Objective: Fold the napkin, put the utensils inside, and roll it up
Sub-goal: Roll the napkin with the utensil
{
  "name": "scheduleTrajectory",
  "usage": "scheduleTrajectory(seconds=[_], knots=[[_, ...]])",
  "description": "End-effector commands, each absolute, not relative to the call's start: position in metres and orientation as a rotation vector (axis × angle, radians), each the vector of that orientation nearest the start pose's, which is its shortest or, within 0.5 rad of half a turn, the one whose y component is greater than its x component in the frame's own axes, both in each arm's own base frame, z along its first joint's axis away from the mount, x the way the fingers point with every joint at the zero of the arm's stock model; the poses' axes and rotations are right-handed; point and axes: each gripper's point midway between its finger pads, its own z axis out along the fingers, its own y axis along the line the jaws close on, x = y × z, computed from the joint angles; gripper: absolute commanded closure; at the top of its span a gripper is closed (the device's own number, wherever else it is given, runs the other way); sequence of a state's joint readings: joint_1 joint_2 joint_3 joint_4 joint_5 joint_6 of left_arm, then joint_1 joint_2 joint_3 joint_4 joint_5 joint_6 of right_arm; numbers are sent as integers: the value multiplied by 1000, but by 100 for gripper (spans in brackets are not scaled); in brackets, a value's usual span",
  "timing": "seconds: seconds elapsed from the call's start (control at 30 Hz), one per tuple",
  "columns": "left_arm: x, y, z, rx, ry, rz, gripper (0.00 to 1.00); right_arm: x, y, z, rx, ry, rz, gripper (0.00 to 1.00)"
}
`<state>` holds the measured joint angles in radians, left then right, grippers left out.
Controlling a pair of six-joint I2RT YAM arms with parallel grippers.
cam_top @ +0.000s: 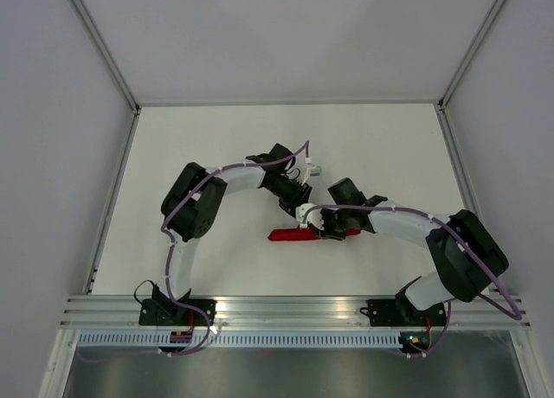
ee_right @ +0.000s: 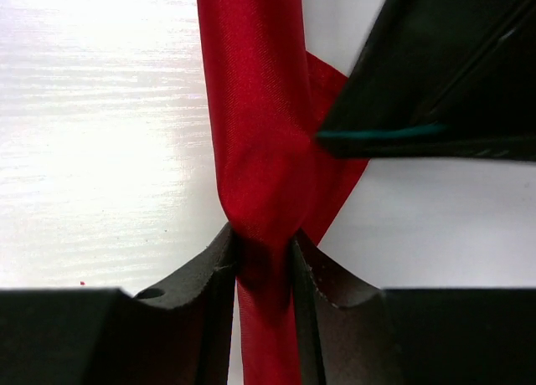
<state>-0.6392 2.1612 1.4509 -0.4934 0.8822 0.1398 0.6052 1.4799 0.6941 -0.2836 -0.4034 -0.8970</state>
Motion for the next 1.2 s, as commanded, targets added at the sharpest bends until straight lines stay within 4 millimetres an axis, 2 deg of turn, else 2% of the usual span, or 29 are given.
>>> scheduleTrajectory(seconds=[0.0,0.03,0.07,0.13,0.17,0.23,0.27,0.33,0.37,0.4,0.43,0.47,0.5,0.53,0.57,0.6,0.63,0.7,0.73,0.8,0.83,0.9,0.93,1.1,1.13,1.17], knots=[[308,-347,52,1090,2319,-1135,56,213,193,7,-1917,1886,527,85],[313,-344,56,1045,2317,-1118,56,213,193,6,-1927,1889,539,85],[320,-340,72,1014,2275,-1104,56,213,190,3,-1931,1909,551,85],[328,-334,79,938,2248,-1077,55,214,191,7,-1945,1917,584,85],[331,-332,97,922,2201,-1066,55,218,191,8,-1943,1926,598,85],[337,-327,105,872,2171,-1007,55,215,188,8,-1958,1963,640,85],[337,-326,110,867,2150,-999,55,221,190,8,-1960,1962,665,85],[338,-320,124,828,2103,-959,54,218,187,7,-1975,2005,712,85],[339,-317,126,811,2095,-931,54,225,188,6,-1977,2009,732,86],[335,-311,131,796,2072,-907,54,222,184,5,-1984,2041,763,86],[336,-310,137,778,2041,-895,54,223,181,-1,-1981,2080,795,86],[331,-302,127,755,2059,-861,54,227,182,3,-1984,2081,820,86],[334,-301,143,721,1996,-855,54,230,182,3,-1978,2093,843,86],[330,-298,147,706,1977,-854,53,231,181,2,-1974,2107,865,86],[325,-290,137,680,1992,-829,53,240,182,0,-1958,2125,886,86],[322,-288,138,668,1976,-826,52,237,180,1,-1960,2142,930,86],[318,-290,152,665,1925,-829,52,238,181,0,-1955,2152,951,86],[312,-286,145,671,1923,-769,51,245,180,-2,-1940,2181,986,86],[307,-289,145,678,1918,-727,51,251,180,-4,-1931,2189,991,86],[300,-293,140,712,1913,-675,50,251,179,-5,-1928,2212,1019,86],[288,-303,138,773,1896,-652,50,252,178,-9,-1921,2230,1036,86],[288,-305,136,796,1880,-556,49,257,179,-7,-1915,2240,1048,86],[279,-314,133,834,1869,-551,49,257,179,-11,-1910,2257,1071,86],[271,-331,117,988,1853,-424,47,263,179,-12,-1891,2300,1127,86],[265,-338,113,1032,1844,-410,47,267,179,-13,-1885,2303,1131,86],[266,-345,115,1051,1830,-394,47,264,179,-13,-1879,2315,1155,86]])
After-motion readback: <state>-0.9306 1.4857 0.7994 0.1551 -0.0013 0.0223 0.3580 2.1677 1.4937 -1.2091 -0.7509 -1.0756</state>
